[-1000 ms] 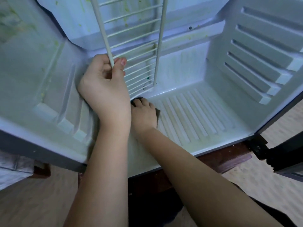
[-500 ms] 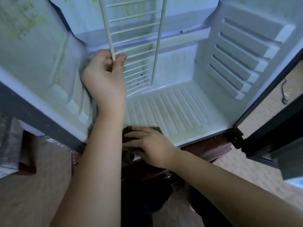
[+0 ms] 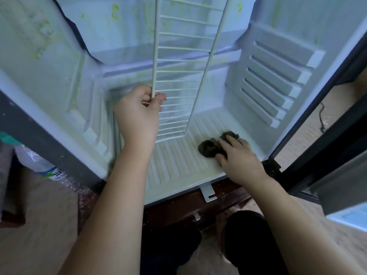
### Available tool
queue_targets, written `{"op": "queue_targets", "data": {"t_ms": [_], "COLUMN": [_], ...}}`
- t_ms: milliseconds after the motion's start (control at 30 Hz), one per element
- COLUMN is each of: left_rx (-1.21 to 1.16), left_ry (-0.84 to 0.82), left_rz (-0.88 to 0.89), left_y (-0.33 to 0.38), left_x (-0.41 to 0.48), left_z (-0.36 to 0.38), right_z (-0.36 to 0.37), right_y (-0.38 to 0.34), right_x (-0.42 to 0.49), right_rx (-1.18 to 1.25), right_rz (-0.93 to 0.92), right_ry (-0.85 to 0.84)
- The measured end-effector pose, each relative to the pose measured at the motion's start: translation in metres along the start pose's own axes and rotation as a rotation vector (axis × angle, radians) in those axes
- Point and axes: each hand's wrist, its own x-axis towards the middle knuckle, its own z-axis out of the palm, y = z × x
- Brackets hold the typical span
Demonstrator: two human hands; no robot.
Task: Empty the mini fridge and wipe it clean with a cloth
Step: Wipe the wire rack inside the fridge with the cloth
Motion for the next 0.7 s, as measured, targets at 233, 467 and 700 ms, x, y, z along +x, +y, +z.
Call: {"op": "queue_targets", "data": {"t_ms": [233, 467, 700], "left_rx": [0.381, 0.639, 0.759], "left_ry": [-0.01, -0.06, -0.269], "left_rz": [0.291, 0.501, 0.439], "left_y": [0.013, 0.021, 0.008], "left_x": [-0.029, -0.05, -0.065], "left_z": [-0.005, 0.0, 0.002], "right_z": [-0.008, -0.019, -0.025], "right_y": [0.0, 0.015, 0.024], "right_x": [-0.023, -0.064, -0.1], "right_rx": [-0.039, 0.344, 0.49], "right_rz": [0.054, -0.087, -0.145], "right_ry": [0.113, 0.341, 0.76]}}
